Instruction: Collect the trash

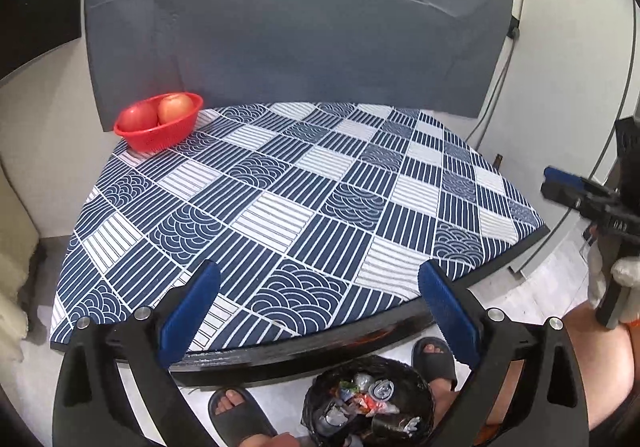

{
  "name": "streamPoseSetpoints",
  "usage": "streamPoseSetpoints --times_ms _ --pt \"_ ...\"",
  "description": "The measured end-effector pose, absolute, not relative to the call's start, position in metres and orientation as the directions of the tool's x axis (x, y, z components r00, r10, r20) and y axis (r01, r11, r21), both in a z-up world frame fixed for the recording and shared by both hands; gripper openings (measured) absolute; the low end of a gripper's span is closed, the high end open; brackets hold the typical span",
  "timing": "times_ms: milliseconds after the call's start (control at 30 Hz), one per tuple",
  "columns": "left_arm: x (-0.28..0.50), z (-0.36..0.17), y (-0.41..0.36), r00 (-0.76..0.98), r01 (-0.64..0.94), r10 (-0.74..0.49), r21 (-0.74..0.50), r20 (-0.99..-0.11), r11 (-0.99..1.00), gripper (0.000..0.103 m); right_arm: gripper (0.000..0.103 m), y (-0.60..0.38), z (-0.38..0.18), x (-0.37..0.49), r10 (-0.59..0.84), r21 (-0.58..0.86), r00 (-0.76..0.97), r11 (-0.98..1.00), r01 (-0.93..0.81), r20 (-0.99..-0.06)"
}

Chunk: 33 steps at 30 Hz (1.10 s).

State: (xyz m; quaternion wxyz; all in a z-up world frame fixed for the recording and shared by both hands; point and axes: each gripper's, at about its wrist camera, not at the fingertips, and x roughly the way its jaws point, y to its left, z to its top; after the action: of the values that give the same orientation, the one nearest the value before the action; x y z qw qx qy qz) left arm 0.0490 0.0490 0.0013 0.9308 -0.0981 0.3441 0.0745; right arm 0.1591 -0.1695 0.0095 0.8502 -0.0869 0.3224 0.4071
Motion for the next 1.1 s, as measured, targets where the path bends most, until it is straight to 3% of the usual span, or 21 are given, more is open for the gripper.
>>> streamPoseSetpoints --times_ms 367,1100 --pt "0.053 0.002 0.047 0.751 -0.195 0.06 -0.134 -0.658 0.972 0.096 0.098 -0.139 -0.004 0.149 0.633 0.081 0.393 0.586 -0.806 -0.667" --pt "0.053 -0.002 0.046 0.742 -0.187 0.052 -0.131 -0.669 0.974 0.096 0.098 -0.149 -0.002 0.159 0.65 0.148 0.383 0.609 -0.779 -0.657"
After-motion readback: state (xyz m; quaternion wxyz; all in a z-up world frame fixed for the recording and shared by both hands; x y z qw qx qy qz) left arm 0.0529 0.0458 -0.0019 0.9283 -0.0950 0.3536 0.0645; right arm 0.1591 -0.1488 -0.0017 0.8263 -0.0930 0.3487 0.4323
